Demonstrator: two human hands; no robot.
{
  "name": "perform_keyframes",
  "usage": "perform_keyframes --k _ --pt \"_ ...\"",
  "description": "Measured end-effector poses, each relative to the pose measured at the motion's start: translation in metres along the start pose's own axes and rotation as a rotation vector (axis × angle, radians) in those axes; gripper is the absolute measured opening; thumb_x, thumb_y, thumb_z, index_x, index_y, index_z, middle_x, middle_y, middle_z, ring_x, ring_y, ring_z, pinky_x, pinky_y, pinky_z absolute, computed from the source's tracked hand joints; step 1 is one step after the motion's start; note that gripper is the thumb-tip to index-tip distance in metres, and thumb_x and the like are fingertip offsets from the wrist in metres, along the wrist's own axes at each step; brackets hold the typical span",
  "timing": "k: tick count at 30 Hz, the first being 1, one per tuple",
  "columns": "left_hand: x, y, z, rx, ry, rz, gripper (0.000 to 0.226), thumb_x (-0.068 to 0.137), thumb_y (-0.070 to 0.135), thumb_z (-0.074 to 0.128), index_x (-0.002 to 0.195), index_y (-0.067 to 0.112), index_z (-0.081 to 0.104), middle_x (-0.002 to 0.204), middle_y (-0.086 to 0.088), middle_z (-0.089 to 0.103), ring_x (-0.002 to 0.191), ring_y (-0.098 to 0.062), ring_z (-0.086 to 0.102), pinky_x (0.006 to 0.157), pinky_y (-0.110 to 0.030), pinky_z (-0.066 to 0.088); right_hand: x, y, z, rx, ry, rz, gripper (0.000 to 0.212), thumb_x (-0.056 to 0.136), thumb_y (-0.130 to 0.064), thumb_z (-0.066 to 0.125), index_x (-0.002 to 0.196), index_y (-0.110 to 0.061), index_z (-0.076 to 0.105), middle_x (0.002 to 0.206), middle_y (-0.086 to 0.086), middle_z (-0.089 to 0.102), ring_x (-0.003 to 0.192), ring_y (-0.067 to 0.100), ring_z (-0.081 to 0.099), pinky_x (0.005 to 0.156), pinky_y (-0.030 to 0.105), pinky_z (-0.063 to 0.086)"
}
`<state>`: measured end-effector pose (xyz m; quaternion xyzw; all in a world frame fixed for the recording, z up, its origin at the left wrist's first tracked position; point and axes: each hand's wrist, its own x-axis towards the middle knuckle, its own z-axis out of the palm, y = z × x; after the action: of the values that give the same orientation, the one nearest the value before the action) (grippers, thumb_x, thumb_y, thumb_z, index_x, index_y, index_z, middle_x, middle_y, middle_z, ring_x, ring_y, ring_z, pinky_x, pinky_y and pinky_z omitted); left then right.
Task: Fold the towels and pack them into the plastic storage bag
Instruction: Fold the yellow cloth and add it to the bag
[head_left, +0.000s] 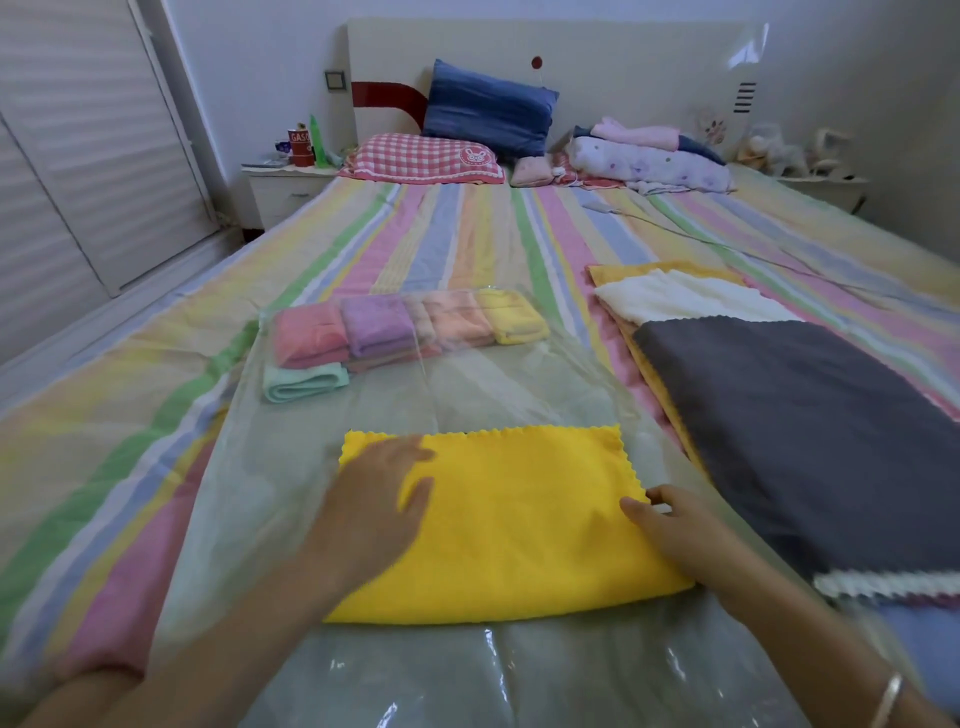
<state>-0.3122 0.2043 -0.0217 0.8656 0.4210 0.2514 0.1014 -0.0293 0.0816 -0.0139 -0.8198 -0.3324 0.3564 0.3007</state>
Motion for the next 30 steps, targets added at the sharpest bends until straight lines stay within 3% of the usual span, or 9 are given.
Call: perform_keyframes --k 3,7,10,13,16,20,25,27,30 --pt "-0.023 0.028 0.037 0.145 -0.219 0.233 0.077 0.092 0.067 -0.003 0.150 0.029 0.029 0.160 0.007 0.014 0.148 -0.013 0.012 0.117 -0.036 0.008 -0.007 -0.006 -0.002 0.091 -0.039 -0.011 0.045 0.094 -0.038 0.057 0.133 -0.017 0.049 0.130 0.007 0.054 0.108 0.026 0.056 0.090 0.038 0.047" --pt "-0.030 0.052 0.068 0.326 -0.217 0.209 0.066 0.098 0.058 0.006 0.150 0.025 0.032 0.157 -0.007 0.026 0.145 -0.025 0.026 0.109 -0.045 0.014 -0.023 -0.022 -0.016 0.226 0.002 -0.079 0.032 0.094 -0.027 0.059 0.124 -0.016 0.055 0.113 0.008 0.062 0.091 0.028 0.063 0.070 0.040 0.054" --pt "-0.029 0.083 0.083 0.242 -0.227 0.156 0.065 0.099 0.054 0.012 0.142 0.019 0.046 0.148 -0.012 0.044 0.137 -0.028 0.041 0.105 -0.047 0.023 -0.034 -0.042 -0.023 0.321 0.023 -0.161 0.028 0.092 -0.025 0.062 0.118 -0.016 0.060 0.107 0.010 0.067 0.089 0.032 0.068 0.074 0.053 0.057" --pt "-0.023 0.097 0.084 0.007 -0.227 0.198 0.071 0.098 0.053 0.000 0.145 0.019 0.041 0.151 -0.007 0.040 0.141 -0.019 0.034 0.116 -0.043 0.026 -0.046 -0.068 -0.016 0.312 -0.007 -0.271 0.023 0.092 -0.025 0.061 0.115 -0.022 0.059 0.092 0.006 0.070 0.064 0.019 0.063 0.047 0.029 0.048" --pt "-0.011 0.091 0.050 -0.762 -0.281 -0.147 0.047 0.102 0.044 0.027 0.141 0.024 0.045 0.143 0.002 0.050 0.132 -0.010 0.045 0.111 -0.032 0.035 -0.054 -0.088 0.012 0.168 -0.041 -0.367 0.023 0.091 -0.028 0.063 0.114 -0.030 0.057 0.080 -0.004 0.066 0.051 0.008 0.054 0.037 0.020 0.040" --pt "-0.003 0.059 -0.001 -1.217 -0.203 -0.790 0.038 0.105 0.032 0.030 0.119 0.011 0.059 0.100 -0.008 0.071 0.079 -0.019 0.068 0.061 -0.028 0.058 -0.054 -0.088 0.071 -0.144 -0.134 -0.470 0.039 0.090 -0.036 0.061 0.128 -0.030 0.055 0.079 -0.009 0.060 0.057 0.003 0.049 0.050 0.017 0.038" --pt "-0.010 0.028 -0.013 -1.136 -0.299 -0.866 0.033 0.101 0.037 0.044 0.104 0.011 0.064 0.077 -0.001 0.073 0.059 -0.014 0.066 0.053 -0.026 0.051 -0.061 -0.073 0.112 -0.318 -0.274 -0.530 0.044 0.093 -0.031 0.055 0.137 -0.028 0.047 0.100 -0.008 0.069 0.073 0.010 0.057 0.077 0.030 0.053" --pt "-0.008 0.026 -0.006 -1.003 -0.258 -0.797 0.032 0.096 0.041 0.053 0.102 0.012 0.063 0.067 0.005 0.062 0.055 -0.010 0.057 0.050 -0.023 0.043 -0.062 -0.072 0.108 -0.290 -0.288 -0.540 0.038 0.095 -0.029 0.053 0.133 -0.029 0.050 0.094 -0.010 0.068 0.065 0.007 0.057 0.069 0.025 0.053" --pt "-0.001 0.026 0.003 -0.650 -0.209 -0.679 0.041 0.086 0.049 0.064 0.116 0.023 0.057 0.089 0.004 0.066 0.080 -0.013 0.061 0.067 -0.029 0.047 -0.062 -0.070 0.093 -0.179 -0.239 -0.522 0.025 0.096 -0.029 0.053 0.119 -0.036 0.058 0.078 -0.013 0.066 0.055 0.005 0.059 0.060 0.020 0.051"
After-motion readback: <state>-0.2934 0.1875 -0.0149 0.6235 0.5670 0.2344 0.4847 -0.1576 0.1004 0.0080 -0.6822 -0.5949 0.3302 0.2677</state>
